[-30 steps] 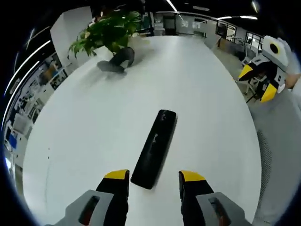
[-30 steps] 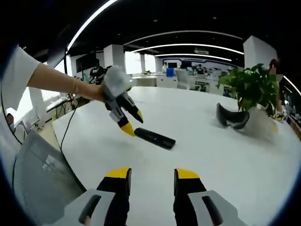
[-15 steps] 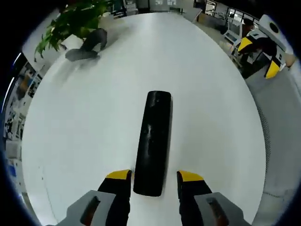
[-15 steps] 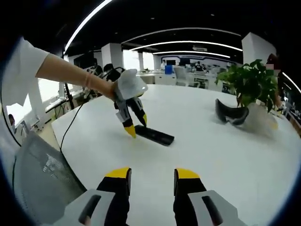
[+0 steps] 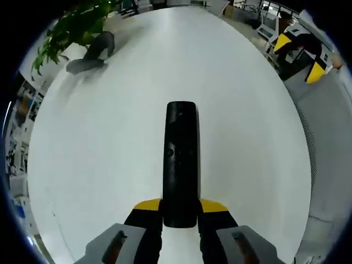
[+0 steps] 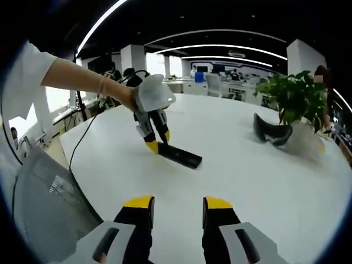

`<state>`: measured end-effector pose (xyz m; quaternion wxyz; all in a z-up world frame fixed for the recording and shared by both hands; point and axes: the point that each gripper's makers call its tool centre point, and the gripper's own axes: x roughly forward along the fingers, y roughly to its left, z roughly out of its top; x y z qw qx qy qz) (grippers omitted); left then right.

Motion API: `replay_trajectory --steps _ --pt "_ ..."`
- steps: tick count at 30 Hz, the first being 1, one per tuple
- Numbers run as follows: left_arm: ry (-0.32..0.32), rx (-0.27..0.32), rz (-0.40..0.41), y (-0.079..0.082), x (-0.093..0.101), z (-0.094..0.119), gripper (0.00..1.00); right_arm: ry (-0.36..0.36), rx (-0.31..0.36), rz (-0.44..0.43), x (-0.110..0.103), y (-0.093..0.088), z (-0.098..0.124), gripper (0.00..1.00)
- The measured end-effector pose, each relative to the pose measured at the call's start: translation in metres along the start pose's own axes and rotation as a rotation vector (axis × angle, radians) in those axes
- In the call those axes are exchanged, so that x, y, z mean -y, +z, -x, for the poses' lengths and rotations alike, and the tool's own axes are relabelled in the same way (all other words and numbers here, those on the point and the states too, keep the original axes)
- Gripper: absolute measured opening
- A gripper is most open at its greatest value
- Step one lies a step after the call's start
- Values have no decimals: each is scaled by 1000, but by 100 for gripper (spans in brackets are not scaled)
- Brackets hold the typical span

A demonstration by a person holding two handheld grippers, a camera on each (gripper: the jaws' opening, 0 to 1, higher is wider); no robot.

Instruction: Press the specified remote control buttons in sequence, fully releasing each button before pressing the next.

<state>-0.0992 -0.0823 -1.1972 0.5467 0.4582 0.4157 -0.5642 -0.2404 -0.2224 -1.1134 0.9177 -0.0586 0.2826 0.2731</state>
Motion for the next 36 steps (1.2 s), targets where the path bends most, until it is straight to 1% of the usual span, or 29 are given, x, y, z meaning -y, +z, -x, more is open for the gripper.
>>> replay_trajectory --steps 2,4,7,11,13,14,16,19,24,27,31,36 --pt "-12 -9 10 -4 5 1 23 -9 -1 -7 2 0 1 33" --pt "-8 -14 7 -8 9 2 23 -16 -4 -20 4 -2 1 33" --pt "-1 -5 39 -13 18 3 23 -16 -3 -23 4 -2 1 33" --pt "17 7 59 -16 24 4 23 -3 -18 -5 1 -4 -1 33" --pt "40 15 75 -17 26 5 23 -3 -77 10 2 -14 -2 31" --pt "43 16 81 -17 27 5 24 9 -106 15 1 -20 -3 31" --pt "57 20 102 -18 29 6 24 23 -106 4 -1 -20 -5 32" --pt "60 18 113 -20 34 7 24 33 -99 11 -4 -18 -4 33" --pt "63 23 129 -22 42 8 24 44 -106 22 -6 -19 -5 33" --pt "48 30 148 -24 50 9 24 48 -110 25 -6 -20 -5 33" --pt "40 37 151 -26 60 9 24 56 -111 31 -8 -20 -5 33" --pt "35 30 145 -26 72 10 24 61 -110 37 -9 -19 -5 32"
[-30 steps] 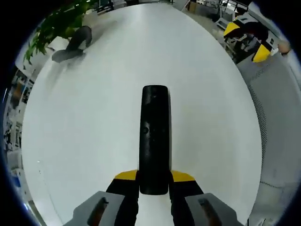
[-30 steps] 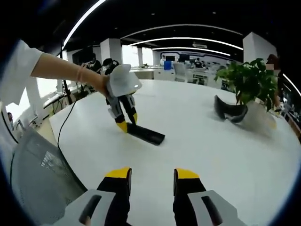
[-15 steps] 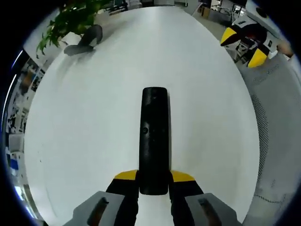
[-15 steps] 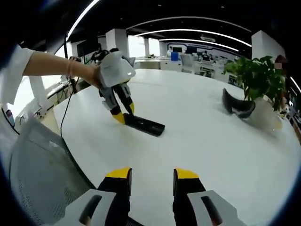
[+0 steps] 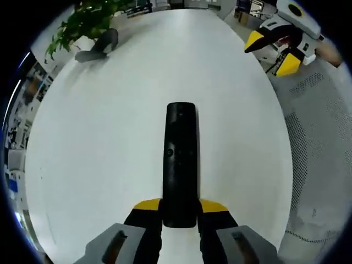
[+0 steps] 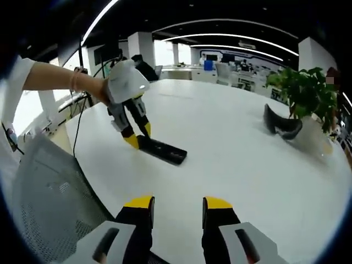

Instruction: Press the specified remote control buttons in sequence, fully releasing each button before pressing the next.

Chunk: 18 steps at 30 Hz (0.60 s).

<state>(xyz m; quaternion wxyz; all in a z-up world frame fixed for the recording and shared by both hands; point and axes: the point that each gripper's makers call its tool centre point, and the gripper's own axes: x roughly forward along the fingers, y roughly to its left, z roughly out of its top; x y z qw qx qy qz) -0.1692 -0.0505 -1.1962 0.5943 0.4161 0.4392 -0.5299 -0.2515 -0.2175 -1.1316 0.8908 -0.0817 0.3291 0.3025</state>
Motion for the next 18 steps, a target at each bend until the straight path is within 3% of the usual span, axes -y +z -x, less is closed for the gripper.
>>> replay_trajectory --steps 8,18 --pt "-13 -36 -56 -6 24 1 24 -14 -16 17 1 -2 0 33" --pt "-20 -12 -54 -12 47 4 24 -15 -19 4 2 -4 1 32"
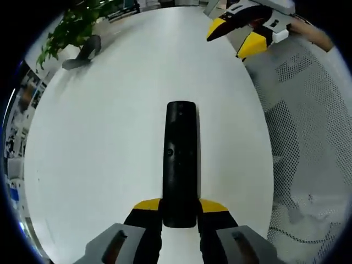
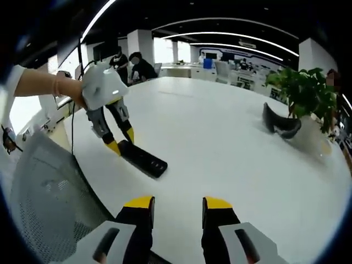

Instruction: Press the specified remote control buttons in sequence, fully releasing each button before pressing the next.

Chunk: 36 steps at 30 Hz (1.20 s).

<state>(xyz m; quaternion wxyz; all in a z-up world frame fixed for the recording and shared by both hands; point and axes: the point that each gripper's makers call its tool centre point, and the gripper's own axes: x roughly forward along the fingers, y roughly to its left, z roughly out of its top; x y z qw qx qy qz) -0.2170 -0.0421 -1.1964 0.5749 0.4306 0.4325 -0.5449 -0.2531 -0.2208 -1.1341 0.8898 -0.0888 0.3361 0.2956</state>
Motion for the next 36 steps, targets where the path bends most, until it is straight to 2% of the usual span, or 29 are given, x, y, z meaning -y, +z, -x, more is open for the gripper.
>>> replay_trajectory --steps 23,26,31,34,36 --pt "14 8 11 -4 34 3 24 24 -44 32 -6 -7 -2 32" --pt "28 7 -5 -2 34 3 24 27 -31 27 -7 -5 -1 31" --pt "25 14 16 -3 36 3 24 41 -37 52 -11 -4 -3 31" --pt "32 32 22 -5 39 4 24 65 -34 65 -17 -3 -2 25" --pt "29 47 29 -5 39 4 24 102 -7 53 -23 3 0 20"
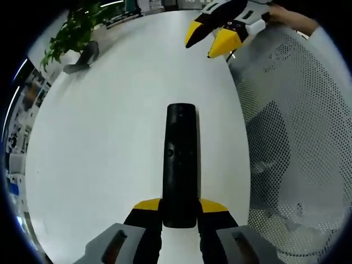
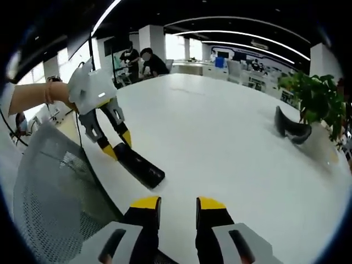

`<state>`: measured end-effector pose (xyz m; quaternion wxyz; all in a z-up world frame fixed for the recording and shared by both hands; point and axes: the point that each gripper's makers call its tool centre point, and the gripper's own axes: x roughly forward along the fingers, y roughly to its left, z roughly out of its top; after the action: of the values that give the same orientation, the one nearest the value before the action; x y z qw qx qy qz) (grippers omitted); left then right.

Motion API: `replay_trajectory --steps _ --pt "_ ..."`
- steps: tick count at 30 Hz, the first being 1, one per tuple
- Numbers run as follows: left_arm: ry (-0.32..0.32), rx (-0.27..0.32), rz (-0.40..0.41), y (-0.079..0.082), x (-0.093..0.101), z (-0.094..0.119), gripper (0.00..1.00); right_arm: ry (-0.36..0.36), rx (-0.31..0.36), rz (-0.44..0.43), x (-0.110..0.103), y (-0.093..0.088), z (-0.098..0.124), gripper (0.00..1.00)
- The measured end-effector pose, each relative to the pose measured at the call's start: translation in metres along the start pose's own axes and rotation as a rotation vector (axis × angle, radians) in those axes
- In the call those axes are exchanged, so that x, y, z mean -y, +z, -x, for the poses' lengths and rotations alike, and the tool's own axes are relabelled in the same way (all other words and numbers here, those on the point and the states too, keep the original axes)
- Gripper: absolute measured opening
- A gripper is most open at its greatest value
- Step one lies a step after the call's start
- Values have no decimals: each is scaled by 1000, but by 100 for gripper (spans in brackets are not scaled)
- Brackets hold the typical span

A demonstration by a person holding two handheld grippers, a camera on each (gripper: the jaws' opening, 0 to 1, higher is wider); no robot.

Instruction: Press the specified remote control buttons in sequence, fully releasing each button before pressing the next.

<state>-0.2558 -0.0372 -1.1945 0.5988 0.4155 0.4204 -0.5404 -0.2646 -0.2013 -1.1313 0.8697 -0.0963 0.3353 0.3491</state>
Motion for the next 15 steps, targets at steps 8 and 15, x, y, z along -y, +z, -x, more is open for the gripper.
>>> replay_trajectory --steps 8,15 --pt "-31 27 -28 1 0 0 24 189 14 49 -33 15 -2 0" --pt "-40 37 -33 1 0 0 24 236 -108 203 -33 15 -30 0"
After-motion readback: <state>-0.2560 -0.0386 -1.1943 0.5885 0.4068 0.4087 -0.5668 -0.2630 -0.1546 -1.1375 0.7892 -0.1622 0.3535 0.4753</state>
